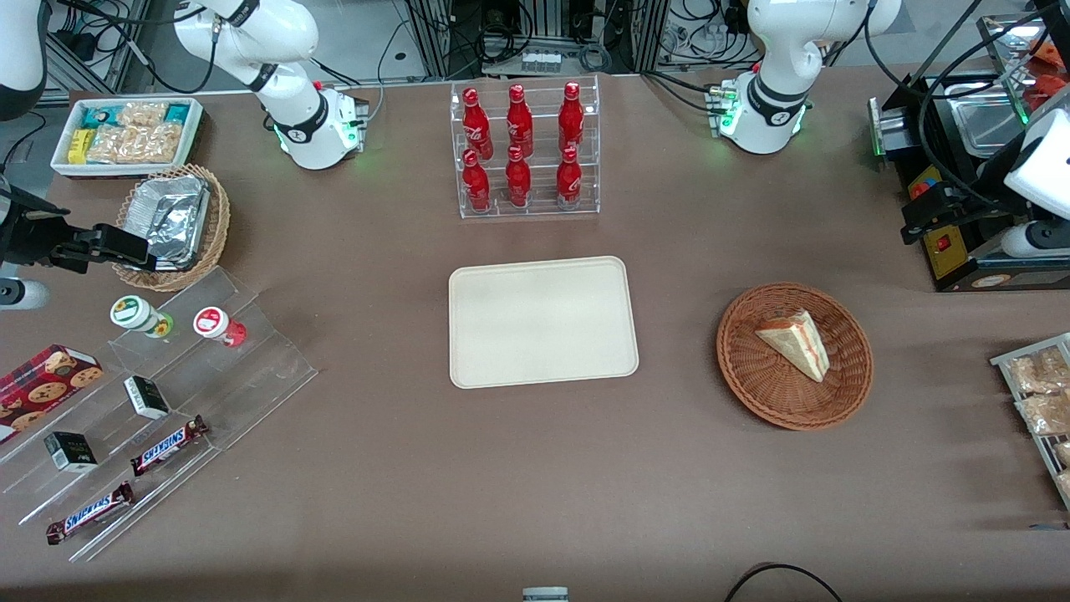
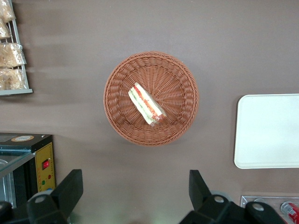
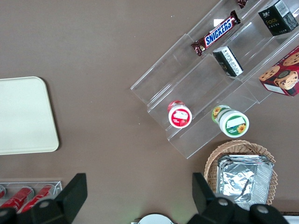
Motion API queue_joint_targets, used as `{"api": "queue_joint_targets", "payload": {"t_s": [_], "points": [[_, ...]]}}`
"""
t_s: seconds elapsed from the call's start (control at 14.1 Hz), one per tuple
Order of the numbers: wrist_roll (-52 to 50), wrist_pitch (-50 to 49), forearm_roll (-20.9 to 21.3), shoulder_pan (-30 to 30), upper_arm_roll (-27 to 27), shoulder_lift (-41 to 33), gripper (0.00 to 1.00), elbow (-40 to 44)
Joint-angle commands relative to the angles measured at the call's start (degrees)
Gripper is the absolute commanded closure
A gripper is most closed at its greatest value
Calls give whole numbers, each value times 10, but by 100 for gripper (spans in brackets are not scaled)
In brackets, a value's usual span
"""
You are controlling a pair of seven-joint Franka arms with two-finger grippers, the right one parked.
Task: Place sandwich from basket to tray
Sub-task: 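Move the left gripper over the sandwich in the wicker basket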
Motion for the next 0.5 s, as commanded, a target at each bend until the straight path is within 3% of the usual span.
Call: {"api": "queue_joint_targets", "payload": {"t_s": [0.0, 0.28, 0.43], "points": [[5, 2, -11, 6, 4, -4, 0, -5], [0, 21, 4, 5, 4, 34, 0, -9], [-1, 39, 33, 4, 4, 56, 0, -22]]}}
